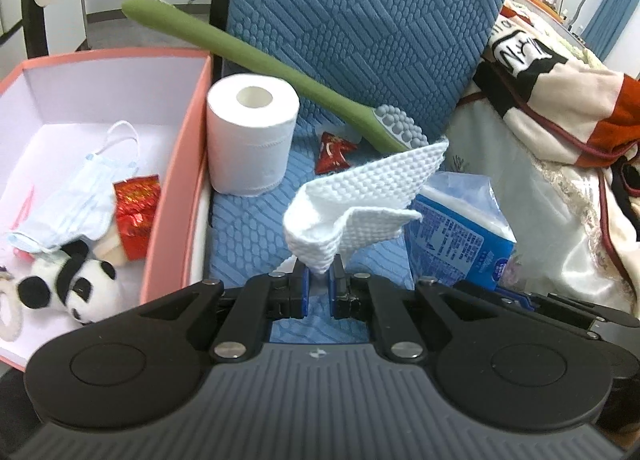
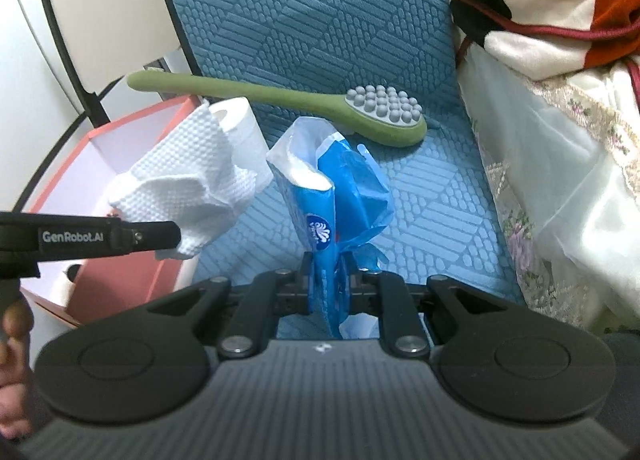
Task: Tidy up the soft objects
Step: 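Lift and carry the tissue with the left gripper and the wipe packet with the right gripper over the box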
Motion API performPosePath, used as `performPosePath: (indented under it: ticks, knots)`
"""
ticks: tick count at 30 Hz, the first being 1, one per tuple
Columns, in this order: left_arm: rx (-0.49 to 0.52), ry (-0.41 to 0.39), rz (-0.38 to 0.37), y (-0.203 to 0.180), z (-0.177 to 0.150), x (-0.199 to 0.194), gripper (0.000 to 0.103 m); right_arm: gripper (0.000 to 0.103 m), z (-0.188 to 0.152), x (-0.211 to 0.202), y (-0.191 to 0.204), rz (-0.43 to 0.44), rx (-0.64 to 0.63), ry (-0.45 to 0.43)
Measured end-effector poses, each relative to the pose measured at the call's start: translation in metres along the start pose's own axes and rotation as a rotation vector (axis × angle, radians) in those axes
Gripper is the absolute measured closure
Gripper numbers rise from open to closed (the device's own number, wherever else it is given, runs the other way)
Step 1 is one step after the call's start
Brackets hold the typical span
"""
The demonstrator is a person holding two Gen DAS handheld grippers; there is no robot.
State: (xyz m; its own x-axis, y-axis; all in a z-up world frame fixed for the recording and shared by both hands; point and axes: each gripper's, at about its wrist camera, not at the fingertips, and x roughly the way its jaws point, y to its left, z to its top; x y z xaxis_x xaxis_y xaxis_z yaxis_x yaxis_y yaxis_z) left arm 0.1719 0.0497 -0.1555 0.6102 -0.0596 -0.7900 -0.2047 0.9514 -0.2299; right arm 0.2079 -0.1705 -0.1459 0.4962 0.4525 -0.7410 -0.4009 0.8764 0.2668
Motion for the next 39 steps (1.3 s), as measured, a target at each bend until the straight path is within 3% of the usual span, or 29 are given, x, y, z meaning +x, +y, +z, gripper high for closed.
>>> performPosePath:
  ticks: [19,31,39]
  knots:
    - [-0.009,-0.091,0.041,0.016,0.07,-0.085,0.092,0.086,0.066,-0.043,0.039,0.094,-0.068,-0.093]
    - [-0.079,-0.143,0.131,0.071,0.101,-0.135,0.092,0.087,0.104,-0.052,0.103,0.211,-0.16,-0.149]
    - [-0.149,-0.15,0.186,0.124,0.105,-0.154,0.092,0.087,0.109,-0.04,0.159,0.302,-0.219,-0.124]
